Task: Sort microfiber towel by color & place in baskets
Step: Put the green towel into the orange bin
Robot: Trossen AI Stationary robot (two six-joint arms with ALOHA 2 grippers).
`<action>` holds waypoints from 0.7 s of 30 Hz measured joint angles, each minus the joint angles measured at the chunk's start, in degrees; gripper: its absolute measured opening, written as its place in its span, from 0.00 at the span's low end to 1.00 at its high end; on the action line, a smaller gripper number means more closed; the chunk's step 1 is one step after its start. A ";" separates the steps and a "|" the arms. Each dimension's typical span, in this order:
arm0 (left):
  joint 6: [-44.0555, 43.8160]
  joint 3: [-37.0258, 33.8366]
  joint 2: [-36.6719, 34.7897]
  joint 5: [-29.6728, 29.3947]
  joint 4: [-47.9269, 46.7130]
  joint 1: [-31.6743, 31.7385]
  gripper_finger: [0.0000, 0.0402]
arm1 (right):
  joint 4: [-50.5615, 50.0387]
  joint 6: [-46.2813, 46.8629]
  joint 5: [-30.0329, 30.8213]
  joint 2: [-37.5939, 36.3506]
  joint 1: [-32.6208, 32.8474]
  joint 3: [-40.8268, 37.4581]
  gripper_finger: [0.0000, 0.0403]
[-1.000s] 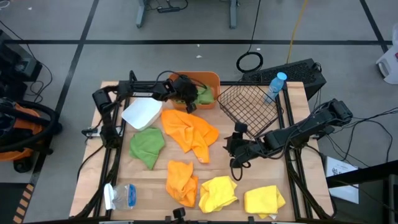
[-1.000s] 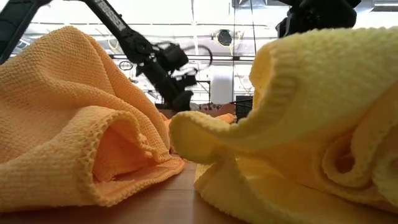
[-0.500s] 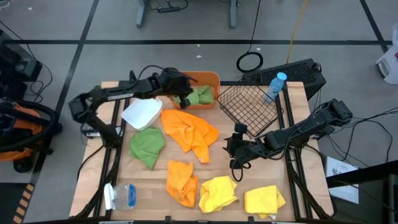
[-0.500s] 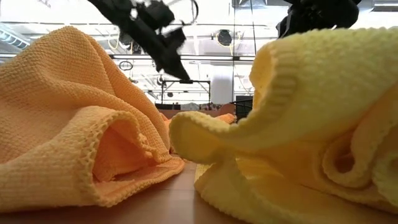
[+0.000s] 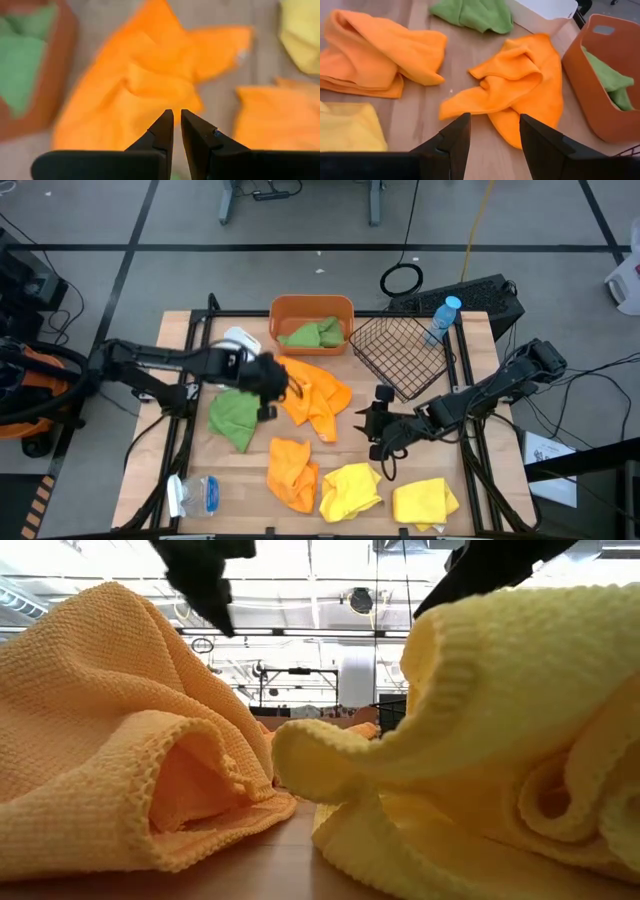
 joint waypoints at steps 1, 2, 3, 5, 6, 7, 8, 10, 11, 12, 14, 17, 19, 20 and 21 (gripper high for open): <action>-1.77 -0.47 -0.03 -0.23 -0.64 -1.62 0.11 | 0.20 0.35 0.00 0.00 0.24 0.00 0.40; -3.51 -1.24 -0.04 -0.50 -0.93 -3.11 0.12 | 0.53 0.72 0.02 0.00 0.44 0.00 0.40; -5.10 -2.15 -0.04 -0.96 -0.99 -4.37 0.14 | 0.84 0.79 0.02 0.00 0.67 0.00 0.40; -8.39 -4.05 0.00 -1.79 -1.81 -6.26 0.18 | 1.88 0.82 0.02 0.02 1.15 -0.02 0.40; -9.96 -4.90 0.00 -2.15 -3.05 -6.96 0.21 | 2.77 0.76 0.02 0.14 1.37 -0.02 0.40; -11.36 -5.88 0.00 -2.38 -4.21 -7.54 0.23 | 3.76 0.75 0.08 0.47 1.59 -0.02 0.40; -12.62 -6.98 0.00 -2.56 -4.94 -8.02 0.26 | 4.44 0.70 0.09 0.79 1.79 -0.02 0.40; -14.89 -9.12 0.00 -2.58 -6.27 -8.97 0.33 | 5.59 0.55 0.07 1.74 2.36 -0.04 0.40; -16.17 -10.06 0.00 -2.59 -6.62 -9.41 0.36 | 6.65 0.53 0.09 2.45 2.60 -0.04 0.40; -17.45 -10.87 0.00 -2.59 -6.66 -9.90 0.38 | 7.47 0.53 0.07 3.18 2.78 -0.04 0.40; -19.73 -12.47 0.00 -2.60 -7.20 -11.11 0.43 | 8.71 0.52 0.05 4.97 3.26 -0.04 0.40; -22.01 -14.42 0.00 -2.58 -7.43 -13.18 0.48 | 11.65 0.51 -0.02 7.67 3.84 -0.06 0.40; -24.08 -15.41 0.00 -2.58 -7.53 -14.38 0.51 | 13.25 0.51 -0.11 9.01 4.15 -0.07 0.40; -25.08 -15.82 0.00 -2.58 -7.80 -15.03 0.52 | 13.50 0.53 -0.24 9.49 4.20 -0.07 0.40; -26.20 -16.11 0.00 -2.58 -7.87 -15.66 0.53 | 13.67 0.78 -0.36 9.86 4.20 -0.06 0.40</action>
